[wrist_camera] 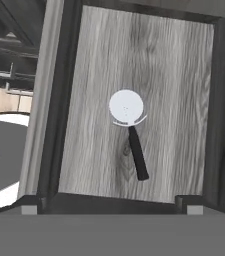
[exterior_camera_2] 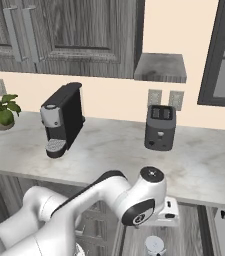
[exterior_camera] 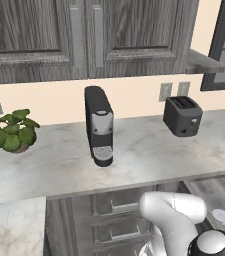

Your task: Take the pizza cutter from the drawer on the right and place it on the dining counter for cutting.

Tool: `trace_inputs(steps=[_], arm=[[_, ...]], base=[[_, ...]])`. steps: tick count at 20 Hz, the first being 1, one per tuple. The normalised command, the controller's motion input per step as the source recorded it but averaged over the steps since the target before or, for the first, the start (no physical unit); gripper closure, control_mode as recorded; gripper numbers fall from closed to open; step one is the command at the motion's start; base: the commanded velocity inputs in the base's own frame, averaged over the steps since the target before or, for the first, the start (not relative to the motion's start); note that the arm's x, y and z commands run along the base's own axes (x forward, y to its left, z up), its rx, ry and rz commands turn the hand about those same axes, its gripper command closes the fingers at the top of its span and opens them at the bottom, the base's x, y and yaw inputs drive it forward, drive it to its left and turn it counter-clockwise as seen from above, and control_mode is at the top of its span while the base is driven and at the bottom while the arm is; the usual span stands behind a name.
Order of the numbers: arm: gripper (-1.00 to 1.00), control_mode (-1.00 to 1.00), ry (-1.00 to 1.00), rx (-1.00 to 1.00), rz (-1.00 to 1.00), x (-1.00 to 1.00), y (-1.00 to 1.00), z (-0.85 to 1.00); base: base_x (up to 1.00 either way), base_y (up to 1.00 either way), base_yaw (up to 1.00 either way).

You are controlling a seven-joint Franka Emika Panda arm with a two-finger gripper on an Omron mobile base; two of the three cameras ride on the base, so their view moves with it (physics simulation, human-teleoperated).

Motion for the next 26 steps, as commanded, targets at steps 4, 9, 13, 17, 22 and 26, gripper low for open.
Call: trace_inputs(steps=[4, 9, 13, 17, 22, 26], arm=[[-1.0, -1.0, 0.06, 0.0, 0.0, 0.05, 0.0, -0.26], [-1.0, -1.0, 0.02, 0.0, 0.0, 0.05, 0.0, -0.27], [-1.0, -1.0, 0.02, 0.0, 0.0, 0.07, 0.0, -0.18], [-1.0, -1.0, 0.01, 0.0, 0.0, 0.14, -0.03, -0.21], [-1.0, -1.0, 0.0, 0.01, 0.0, 0.14, 0.0, -0.25], [-1.0, -1.0, 0.01, 0.09, 0.0, 0.06, -0.11, -0.18]], base=[[0.0, 0.0, 0.0], [0.0, 0.0, 0.0], [0.0, 0.0, 0.0], [0.0, 0.0, 0.0], [0.0, 0.0, 0.0], [0.0, 0.0, 0.0]])
